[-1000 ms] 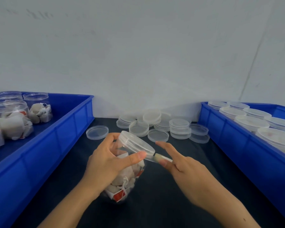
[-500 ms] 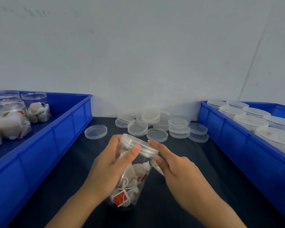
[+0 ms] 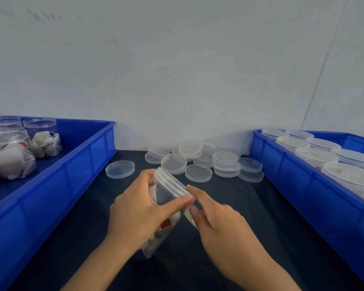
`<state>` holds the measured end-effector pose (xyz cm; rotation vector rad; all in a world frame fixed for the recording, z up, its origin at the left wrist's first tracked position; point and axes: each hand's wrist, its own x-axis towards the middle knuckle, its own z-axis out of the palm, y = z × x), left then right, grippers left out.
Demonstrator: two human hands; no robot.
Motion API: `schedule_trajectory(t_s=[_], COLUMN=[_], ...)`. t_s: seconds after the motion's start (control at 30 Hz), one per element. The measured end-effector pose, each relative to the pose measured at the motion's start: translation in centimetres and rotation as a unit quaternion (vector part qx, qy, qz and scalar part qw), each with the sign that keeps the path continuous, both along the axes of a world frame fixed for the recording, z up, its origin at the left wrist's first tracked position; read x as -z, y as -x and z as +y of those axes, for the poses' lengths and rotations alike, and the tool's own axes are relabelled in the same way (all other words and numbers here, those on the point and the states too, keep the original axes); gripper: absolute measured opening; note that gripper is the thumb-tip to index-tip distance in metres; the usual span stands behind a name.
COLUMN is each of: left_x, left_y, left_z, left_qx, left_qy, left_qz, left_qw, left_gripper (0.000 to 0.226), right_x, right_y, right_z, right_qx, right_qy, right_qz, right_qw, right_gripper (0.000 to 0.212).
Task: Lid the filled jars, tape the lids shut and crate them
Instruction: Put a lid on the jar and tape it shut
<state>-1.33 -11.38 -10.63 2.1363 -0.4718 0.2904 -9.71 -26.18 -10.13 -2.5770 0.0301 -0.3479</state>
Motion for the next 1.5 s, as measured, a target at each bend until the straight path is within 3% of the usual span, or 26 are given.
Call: schedule_trajectory(t_s=[0.1,0.37,0.6,0.8,0.93,1.03,1.1,1.2,1.33,1.5], left_x=[0.4,-0.2,-0.3,0.4,0.5,0.9,0.8,0.5,0.4,0.5], left_y=[-0.3,-0.3,-0.3,-0.6,0.1,0.9,1.5,1.8,0.7,0.3], left_z=[0.7,0.8,0.9,1.2,1.3,0.8,0.4,0.2,0.6,0.5], left_qx=[-0.011,0.056,0.145,0.186,0.189,0.093,0.028,0.018,0.041,0.058], left_qy=[0.101,0.224,0.244,0.244,0.235,0.135,0.061,0.027,0.095,0.151], left_qz=[0.028,0.14,0.202,0.182,0.139,-0.001,-0.07,-0.036,0.021,0.037], left_qw=[0.994,0.963,0.937,0.934,0.943,0.986,0.995,0.999,0.994,0.986], left_gripper=[0.075,0.065,0.05,0.091,0.066,0.043,0.065,0.114,0.089,0.087], right_x=[-0.1,-0.9,-1.1,-0.4,0.3,0.1,-0.1,-0.3,-0.8,-2.1], right_y=[0.0,-0.2,-0.1,-0.4,-0.4,-0.1,0.0,0.2,0.6,1.2], right_z=[0.1,-1.1,-2.4,-1.8,-1.1,-0.8,-0.5,0.0,0.2,-0.2], right_qx=[-0.015,-0.005,-0.016,-0.002,0.015,0.025,0.034,0.038,0.027,0.025], right_qy=[-0.151,-0.001,-0.027,-0.01,0.004,0.034,0.07,0.105,0.124,0.151], right_qz=[0.044,-0.015,0.011,-0.022,-0.066,-0.09,-0.104,-0.103,-0.113,-0.121], right_qw=[0.987,1.0,0.999,1.0,0.998,0.995,0.992,0.988,0.986,0.981], right_gripper=[0.045,0.044,0.04,0.04,0.042,0.043,0.044,0.047,0.048,0.043])
